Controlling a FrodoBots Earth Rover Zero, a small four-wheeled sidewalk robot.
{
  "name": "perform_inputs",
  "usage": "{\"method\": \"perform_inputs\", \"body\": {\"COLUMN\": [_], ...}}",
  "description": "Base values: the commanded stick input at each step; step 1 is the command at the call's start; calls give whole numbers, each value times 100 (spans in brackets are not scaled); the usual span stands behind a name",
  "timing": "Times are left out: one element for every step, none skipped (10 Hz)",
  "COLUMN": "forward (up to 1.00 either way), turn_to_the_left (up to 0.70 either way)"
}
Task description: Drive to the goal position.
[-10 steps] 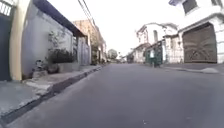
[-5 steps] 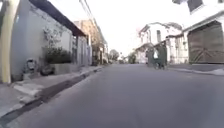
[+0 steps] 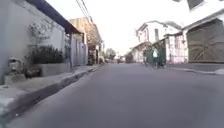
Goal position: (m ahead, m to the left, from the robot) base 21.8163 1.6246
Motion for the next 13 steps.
{"method": "perform_inputs", "body": {"forward": [100, 100, 100, 100, 100, 100, 100, 100, 100, 100, 100, 100, 100], "turn_to_the_left": [1, 1, 1, -11, -39, -38, -23, 1, 1, 1, 1, 1, 1]}}
